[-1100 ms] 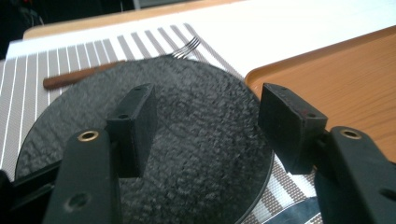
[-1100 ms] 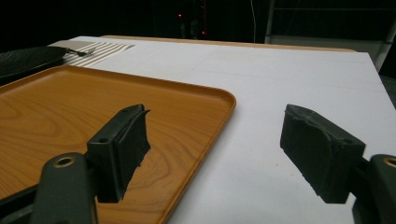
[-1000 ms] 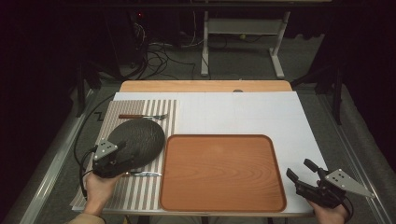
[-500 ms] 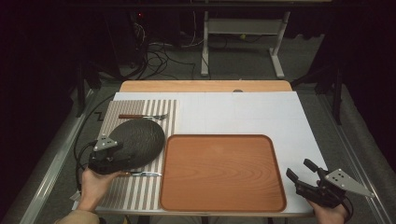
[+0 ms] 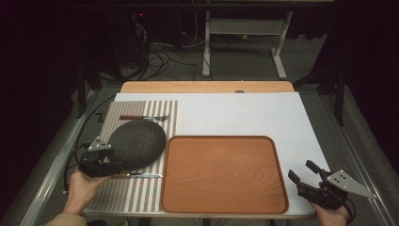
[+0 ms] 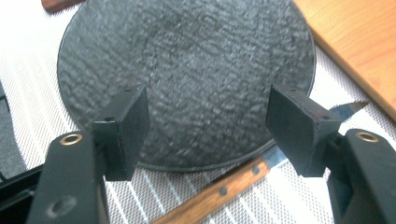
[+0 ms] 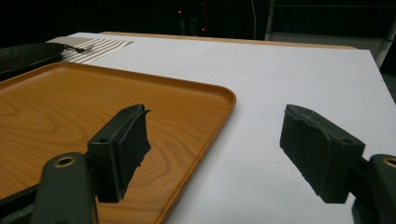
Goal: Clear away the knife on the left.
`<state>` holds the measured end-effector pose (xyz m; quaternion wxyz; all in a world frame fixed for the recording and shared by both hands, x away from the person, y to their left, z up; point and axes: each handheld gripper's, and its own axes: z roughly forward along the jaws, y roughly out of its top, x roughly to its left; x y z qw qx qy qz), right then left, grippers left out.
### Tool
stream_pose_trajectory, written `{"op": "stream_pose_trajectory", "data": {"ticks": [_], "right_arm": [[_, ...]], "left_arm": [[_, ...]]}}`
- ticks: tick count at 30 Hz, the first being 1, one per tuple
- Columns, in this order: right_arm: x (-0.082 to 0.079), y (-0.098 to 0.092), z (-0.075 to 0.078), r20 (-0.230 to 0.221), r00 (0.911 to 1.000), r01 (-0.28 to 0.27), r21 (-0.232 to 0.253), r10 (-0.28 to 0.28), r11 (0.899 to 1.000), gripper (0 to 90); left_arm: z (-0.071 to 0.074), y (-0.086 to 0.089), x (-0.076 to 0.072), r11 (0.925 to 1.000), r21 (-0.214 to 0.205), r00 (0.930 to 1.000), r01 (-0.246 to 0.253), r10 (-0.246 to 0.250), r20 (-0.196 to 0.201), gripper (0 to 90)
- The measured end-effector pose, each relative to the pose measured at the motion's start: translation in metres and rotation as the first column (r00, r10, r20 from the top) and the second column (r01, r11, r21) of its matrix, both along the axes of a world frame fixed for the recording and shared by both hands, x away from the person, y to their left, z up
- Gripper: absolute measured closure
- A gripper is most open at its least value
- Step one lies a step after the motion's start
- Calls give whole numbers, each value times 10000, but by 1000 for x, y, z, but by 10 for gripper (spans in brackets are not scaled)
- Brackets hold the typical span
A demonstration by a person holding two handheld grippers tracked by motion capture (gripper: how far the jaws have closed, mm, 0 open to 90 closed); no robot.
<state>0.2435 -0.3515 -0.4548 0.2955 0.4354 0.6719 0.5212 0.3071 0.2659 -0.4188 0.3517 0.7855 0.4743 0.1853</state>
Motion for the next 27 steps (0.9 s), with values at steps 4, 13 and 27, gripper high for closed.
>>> {"op": "stream_pose_trajectory", "data": {"ticks": [4,13,27], "right_arm": [[0,0,0,-27,10000,6,5,-6,10000,239],[1,1,0,-41,10000,23,-80,-23,10000,239],[1,2,0,-55,10000,29,-116,-30,9999,240]], "left_arm": [[1,6,0,9997,241,9998,15,-10,-203,271],[2,22,-2,9957,883,9958,283,-203,-894,271],[-7,34,-4,9915,1111,9745,675,-416,-2206,271]]}}
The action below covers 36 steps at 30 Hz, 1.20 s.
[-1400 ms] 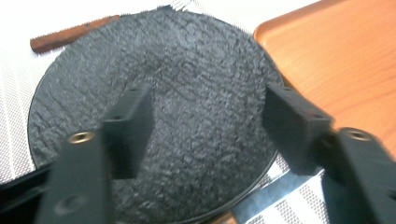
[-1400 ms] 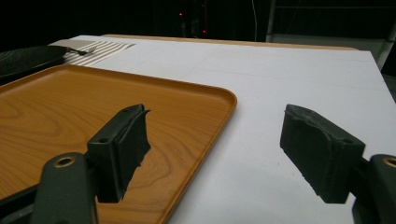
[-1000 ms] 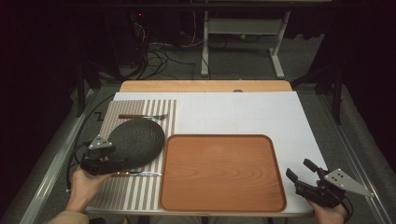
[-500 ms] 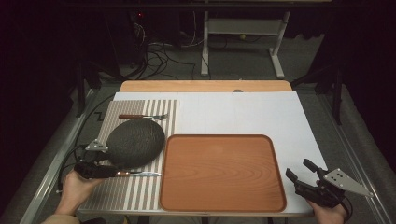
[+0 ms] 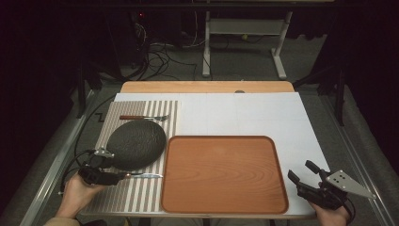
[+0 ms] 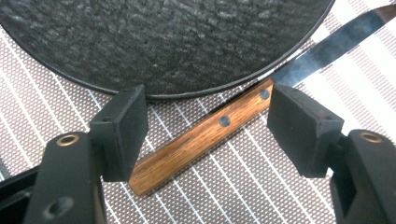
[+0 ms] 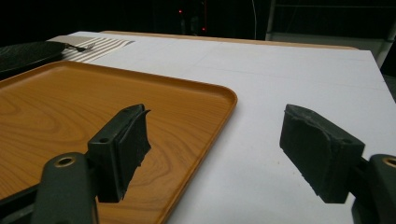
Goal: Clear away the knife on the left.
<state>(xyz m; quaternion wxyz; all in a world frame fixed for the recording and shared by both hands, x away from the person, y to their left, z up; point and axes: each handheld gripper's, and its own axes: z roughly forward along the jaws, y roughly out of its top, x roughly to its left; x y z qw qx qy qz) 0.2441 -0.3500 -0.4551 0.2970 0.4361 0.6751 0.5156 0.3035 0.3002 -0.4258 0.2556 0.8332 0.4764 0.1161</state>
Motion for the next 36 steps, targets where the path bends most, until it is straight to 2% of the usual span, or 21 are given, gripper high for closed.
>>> {"op": "stream_pose_trajectory", "data": {"ticks": [10,15,24,30,36], "right_arm": [[0,0,0,5,10000,-4,5,4,10000,240],[0,0,0,19,10000,-31,-37,31,10000,240],[0,0,0,-22,10000,-53,-58,52,10000,240],[0,0,0,-21,10000,-66,-60,66,10000,240],[0,0,0,-25,10000,-73,-58,72,10000,241]], "left_arm": [[-11,-4,-1,9978,580,9971,326,-285,-705,271],[-14,-4,-1,9960,798,9953,402,-328,-910,271],[-18,1,-1,9972,745,9938,88,-5,-1113,274],[-24,1,1,9968,784,9903,162,-52,-1392,275],[-24,0,1,9960,848,9884,296,-165,-1507,279]]}}
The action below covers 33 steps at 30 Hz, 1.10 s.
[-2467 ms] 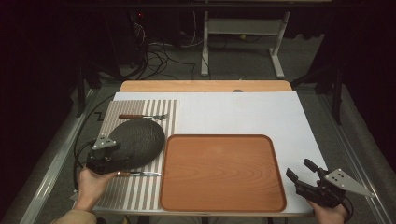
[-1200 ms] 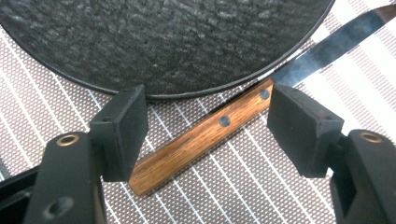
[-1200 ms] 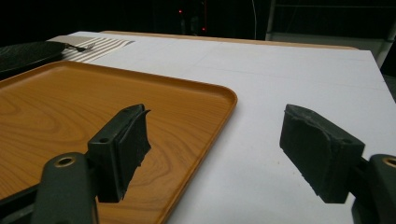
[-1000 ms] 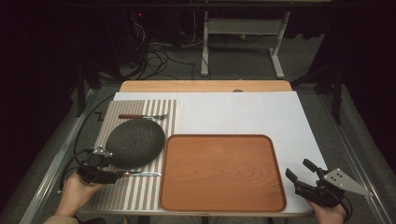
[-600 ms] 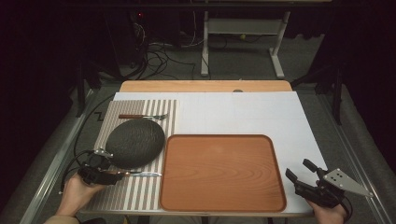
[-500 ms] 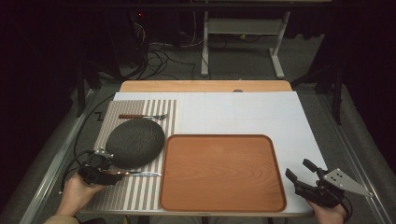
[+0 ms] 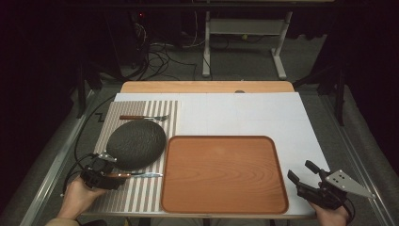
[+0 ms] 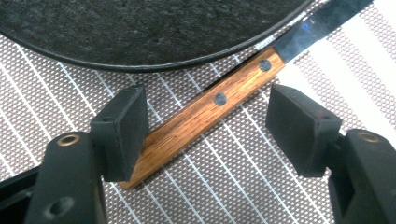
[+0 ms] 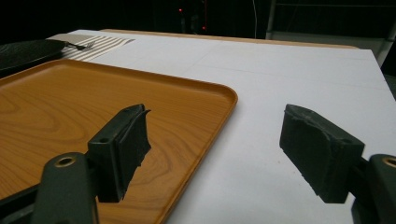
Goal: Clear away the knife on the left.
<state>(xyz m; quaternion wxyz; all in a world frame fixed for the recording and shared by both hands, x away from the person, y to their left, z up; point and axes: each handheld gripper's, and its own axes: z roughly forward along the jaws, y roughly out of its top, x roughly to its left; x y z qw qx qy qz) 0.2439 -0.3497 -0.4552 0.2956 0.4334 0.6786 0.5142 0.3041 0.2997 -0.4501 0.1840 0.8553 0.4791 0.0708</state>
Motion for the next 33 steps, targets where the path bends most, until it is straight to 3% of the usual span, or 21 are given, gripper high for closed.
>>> {"op": "stream_pose_trajectory", "data": {"ticks": [23,33], "right_arm": [[0,0,0,-8,10000,36,-48,-36,10000,242],[0,0,0,-10,10000,56,-41,-56,10000,242]], "left_arm": [[0,-13,-9,9972,386,9978,647,-651,94,334],[2,-20,-10,9965,318,9968,779,-785,167,377]]}}
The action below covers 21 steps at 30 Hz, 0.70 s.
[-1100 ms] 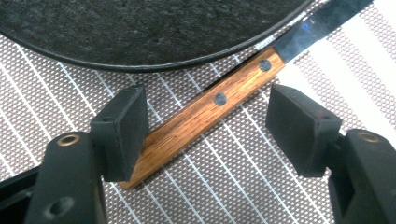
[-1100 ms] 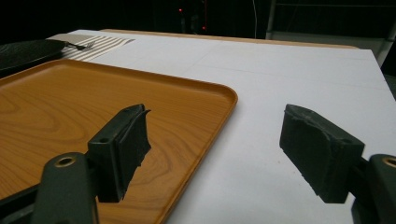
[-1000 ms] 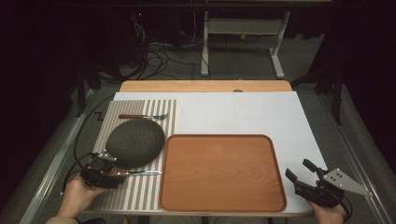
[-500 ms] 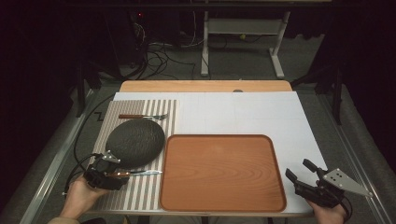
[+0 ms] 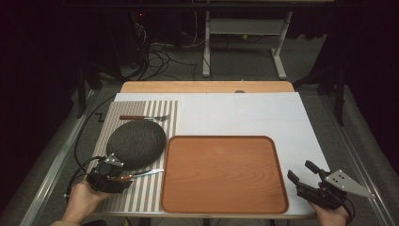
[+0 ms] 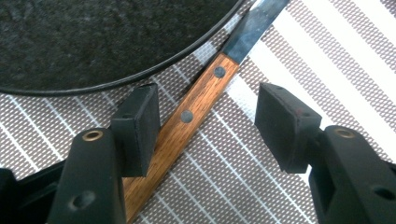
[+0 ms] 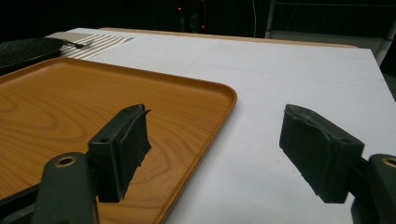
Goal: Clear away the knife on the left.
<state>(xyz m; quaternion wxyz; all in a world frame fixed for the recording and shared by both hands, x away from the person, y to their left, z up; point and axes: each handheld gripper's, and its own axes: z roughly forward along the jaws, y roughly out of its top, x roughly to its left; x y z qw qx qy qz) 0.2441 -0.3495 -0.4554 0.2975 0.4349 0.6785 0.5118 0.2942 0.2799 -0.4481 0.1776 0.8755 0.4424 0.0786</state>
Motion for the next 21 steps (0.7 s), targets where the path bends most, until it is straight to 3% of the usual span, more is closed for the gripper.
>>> {"op": "stream_pose_trajectory", "data": {"ticks": [15,21], "right_arm": [[0,0,0,-10,10000,8,-56,-8,10000,242],[0,1,0,-22,10000,14,-41,-14,10000,243]], "left_arm": [[0,-7,-4,9990,-227,9991,395,-399,-157,469],[0,-13,-4,9976,-326,9981,608,-612,-114,562]]}}
